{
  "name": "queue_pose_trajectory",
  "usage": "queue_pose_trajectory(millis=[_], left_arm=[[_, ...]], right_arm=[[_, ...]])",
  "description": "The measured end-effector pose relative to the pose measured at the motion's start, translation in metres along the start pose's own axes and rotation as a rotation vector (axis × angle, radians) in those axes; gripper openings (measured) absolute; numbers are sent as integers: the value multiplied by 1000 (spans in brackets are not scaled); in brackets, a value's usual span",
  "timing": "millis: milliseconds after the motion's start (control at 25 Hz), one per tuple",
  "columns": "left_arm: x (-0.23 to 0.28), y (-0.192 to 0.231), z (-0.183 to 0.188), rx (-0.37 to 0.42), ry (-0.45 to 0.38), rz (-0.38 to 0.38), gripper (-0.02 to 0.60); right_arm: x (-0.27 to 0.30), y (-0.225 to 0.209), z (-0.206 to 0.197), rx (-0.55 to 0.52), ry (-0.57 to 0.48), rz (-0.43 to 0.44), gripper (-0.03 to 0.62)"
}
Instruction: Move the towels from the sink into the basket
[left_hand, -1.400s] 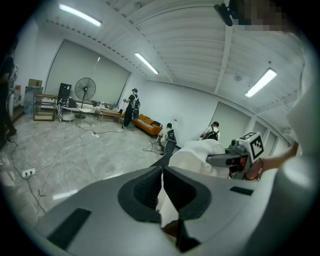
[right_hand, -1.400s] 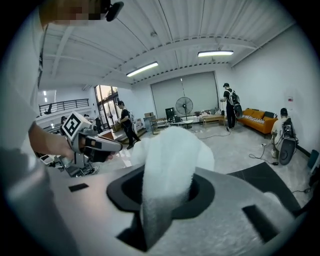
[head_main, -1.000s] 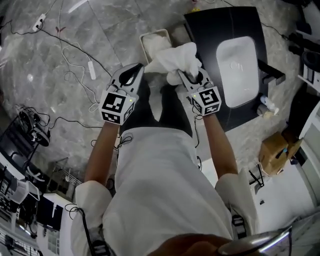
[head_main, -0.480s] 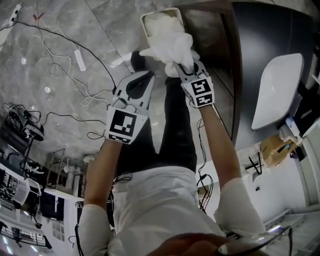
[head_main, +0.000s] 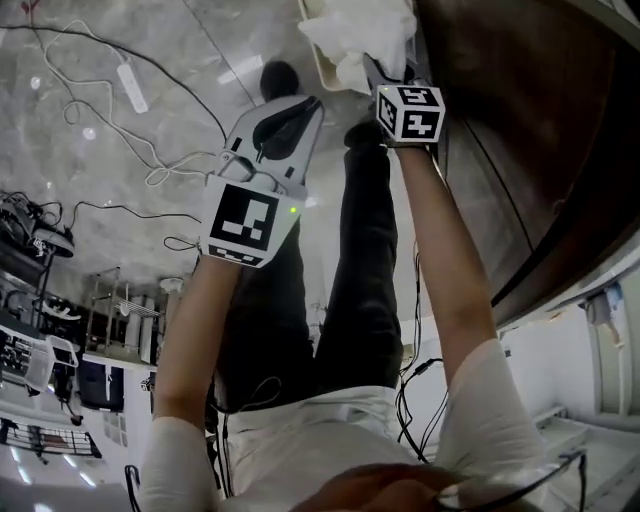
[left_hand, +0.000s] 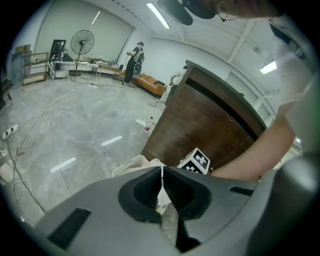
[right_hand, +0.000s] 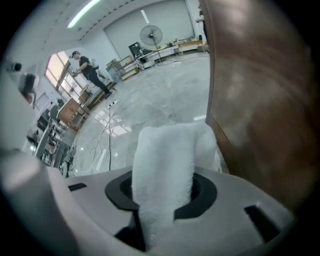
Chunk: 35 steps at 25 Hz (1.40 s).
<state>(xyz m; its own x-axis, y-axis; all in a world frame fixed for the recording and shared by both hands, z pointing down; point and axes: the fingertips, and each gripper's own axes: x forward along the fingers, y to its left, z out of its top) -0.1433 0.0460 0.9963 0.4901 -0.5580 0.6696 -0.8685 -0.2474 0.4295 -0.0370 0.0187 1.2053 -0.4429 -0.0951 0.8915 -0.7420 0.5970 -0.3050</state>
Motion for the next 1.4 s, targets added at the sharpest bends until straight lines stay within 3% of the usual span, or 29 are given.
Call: queue_pose_trajectory(millis=[80, 160, 240, 440, 600, 800, 960, 1200, 1400], left_arm=[[11, 12, -15, -19, 24, -7, 12], [23, 23, -31, -50, 46, -10, 12], [36, 27, -47, -71, 64, -11, 12], [42, -2, -66, -62, 98, -19, 12], [17, -29, -29, -63, 89, -35, 12], [-1, -27, -9, -50, 62, -3, 12], [-29, -45, 24, -79, 14, 18, 12], [-81, -92, 86, -138, -50, 23, 12], [-140, -144, 148, -194, -132, 30, 12]], right_arm=[[21, -5, -10, 74, 21, -12, 158], [42, -8, -23, 72, 66, -24, 218], [59, -7, -38, 44, 117, -2, 308], [41, 3, -63, -87, 156, 53, 357], [-20, 4, -36, -127, 141, 25, 357], [-47, 9, -8, -147, 100, 16, 353], [-102, 22, 24, -172, 40, 10, 338], [-209, 64, 66, -194, -50, 33, 279], [-330, 95, 108, -237, -138, 5, 190]])
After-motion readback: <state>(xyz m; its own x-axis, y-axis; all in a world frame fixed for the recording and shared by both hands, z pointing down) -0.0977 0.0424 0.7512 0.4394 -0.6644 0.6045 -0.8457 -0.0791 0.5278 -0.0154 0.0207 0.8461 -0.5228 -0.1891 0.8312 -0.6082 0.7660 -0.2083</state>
